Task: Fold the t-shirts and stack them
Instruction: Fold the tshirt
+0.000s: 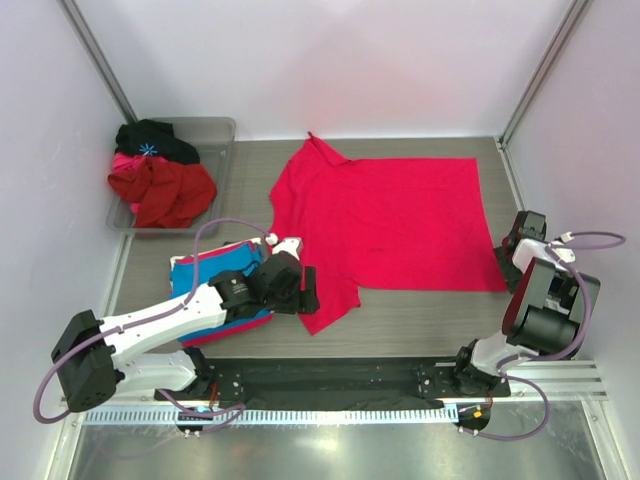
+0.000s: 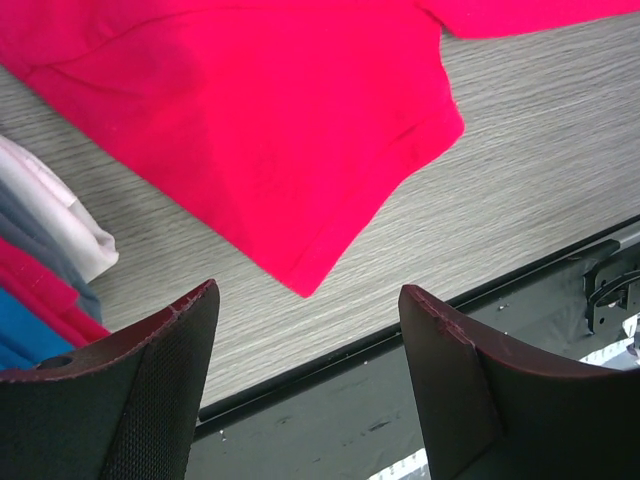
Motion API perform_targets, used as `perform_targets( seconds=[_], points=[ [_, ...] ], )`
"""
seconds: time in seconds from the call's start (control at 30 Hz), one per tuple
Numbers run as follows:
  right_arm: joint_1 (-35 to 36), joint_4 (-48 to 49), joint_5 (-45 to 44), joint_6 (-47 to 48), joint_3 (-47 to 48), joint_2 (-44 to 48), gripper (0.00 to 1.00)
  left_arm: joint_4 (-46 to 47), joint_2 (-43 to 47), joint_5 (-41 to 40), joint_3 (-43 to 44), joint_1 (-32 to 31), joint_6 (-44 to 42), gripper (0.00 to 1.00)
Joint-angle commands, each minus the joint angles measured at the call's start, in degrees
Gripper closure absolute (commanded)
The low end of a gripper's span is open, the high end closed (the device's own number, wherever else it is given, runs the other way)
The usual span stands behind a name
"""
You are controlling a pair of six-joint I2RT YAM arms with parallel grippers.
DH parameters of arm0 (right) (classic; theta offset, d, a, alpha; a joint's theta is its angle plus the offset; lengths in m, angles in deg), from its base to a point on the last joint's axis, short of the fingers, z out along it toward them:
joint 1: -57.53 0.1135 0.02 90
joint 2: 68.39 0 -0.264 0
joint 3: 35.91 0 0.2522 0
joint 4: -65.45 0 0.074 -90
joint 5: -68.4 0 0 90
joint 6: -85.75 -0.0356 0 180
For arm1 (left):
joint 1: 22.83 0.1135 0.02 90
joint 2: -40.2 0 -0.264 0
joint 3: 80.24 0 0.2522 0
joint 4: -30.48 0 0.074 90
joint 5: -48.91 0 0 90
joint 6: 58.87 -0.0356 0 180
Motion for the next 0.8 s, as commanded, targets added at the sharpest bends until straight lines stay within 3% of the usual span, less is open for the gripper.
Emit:
perform_targets(
  seconds=[0.0, 0.27, 0.43, 0.77],
  points=[
    [-0.1, -2.9, -0.2, 0.8, -2.8, 3.7, 0.22, -2.3, 1.7, -1.7, 2.4, -0.4, -0.6, 0.27],
    [0.8, -4.4, 1.9, 2.1, -6.5, 9.9, 0.24, -4.8, 2.3, -3.9, 3.3, -0.5, -1.7, 0.27],
    [0.8, -2.7, 2.1, 2.1, -5.7, 7.0, 0.36, -5.2, 2.1, -4.1, 3.2, -0.5, -1.7, 0.28],
    [0.8, 0.9, 2.3, 0.9, -5.3, 2.9, 0.49, -6.2, 2.0, -4.7, 3.3, -0.5, -2.3, 0.28]
  ],
)
